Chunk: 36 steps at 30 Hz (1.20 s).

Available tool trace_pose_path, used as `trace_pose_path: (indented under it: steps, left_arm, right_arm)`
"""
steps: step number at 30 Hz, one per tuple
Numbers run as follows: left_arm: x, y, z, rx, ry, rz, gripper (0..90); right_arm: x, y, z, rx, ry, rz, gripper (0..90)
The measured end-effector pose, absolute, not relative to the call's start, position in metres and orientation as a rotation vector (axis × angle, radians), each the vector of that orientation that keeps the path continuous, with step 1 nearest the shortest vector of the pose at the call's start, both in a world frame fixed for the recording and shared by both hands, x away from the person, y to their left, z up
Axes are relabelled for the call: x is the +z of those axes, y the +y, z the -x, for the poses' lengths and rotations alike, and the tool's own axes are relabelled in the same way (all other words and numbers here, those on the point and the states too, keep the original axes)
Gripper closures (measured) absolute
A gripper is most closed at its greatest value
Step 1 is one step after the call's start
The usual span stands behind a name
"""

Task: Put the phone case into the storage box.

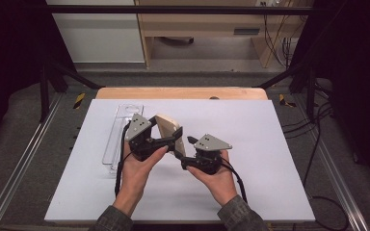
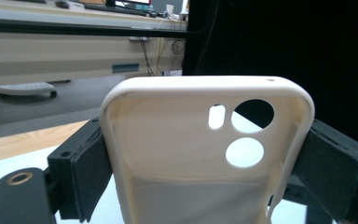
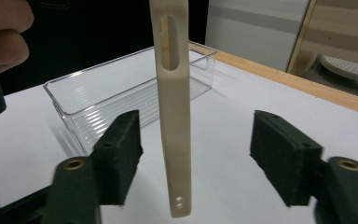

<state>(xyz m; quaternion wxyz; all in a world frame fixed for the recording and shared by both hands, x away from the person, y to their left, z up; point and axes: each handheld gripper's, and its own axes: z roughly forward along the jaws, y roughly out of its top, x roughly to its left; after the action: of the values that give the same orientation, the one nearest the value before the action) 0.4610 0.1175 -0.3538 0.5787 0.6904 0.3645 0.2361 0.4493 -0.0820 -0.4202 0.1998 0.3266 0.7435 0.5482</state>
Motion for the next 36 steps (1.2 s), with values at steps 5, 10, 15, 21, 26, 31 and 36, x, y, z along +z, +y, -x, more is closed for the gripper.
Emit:
trace_pose_path:
  steps: [5, 10, 15, 21, 26, 31, 36]
  left_arm:
    - [-0.350, 0.117, -0.460, 0.594, 0.862, -1.614, 11.0]
    - [-0.343, 0.118, -0.460, 0.637, 0.872, -1.605, 11.0]
    - [-0.336, 0.121, -0.459, 0.656, 0.881, -1.594, 11.0]
    - [-0.330, 0.127, -0.459, 0.663, 0.887, -1.579, 11.0]
    - [-0.324, 0.134, -0.460, 0.671, 0.898, -1.565, 11.0]
    - [-0.318, 0.143, -0.460, 0.685, 0.912, -1.548, 11.0]
    - [-0.314, 0.153, -0.459, 0.694, 0.932, -1.535, 11.0]
  right_arm:
    - [-0.412, -0.086, -0.451, 1.516, 2.104, -0.945, 14.7]
    - [-0.405, -0.092, -0.451, 1.538, 2.115, -0.936, 5.6]
    - [-0.397, -0.100, -0.453, 1.536, 2.092, -0.933, 3.7]
    - [-0.388, -0.113, -0.454, 1.544, 2.065, -0.926, 3.4]
    - [-0.383, -0.124, -0.458, 1.528, 2.041, -0.936, 3.7]
    - [-0.382, -0.131, -0.462, 1.499, 2.025, -0.955, 4.6]
    - [-0.381, -0.137, -0.463, 1.483, 2.014, -0.965, 5.7]
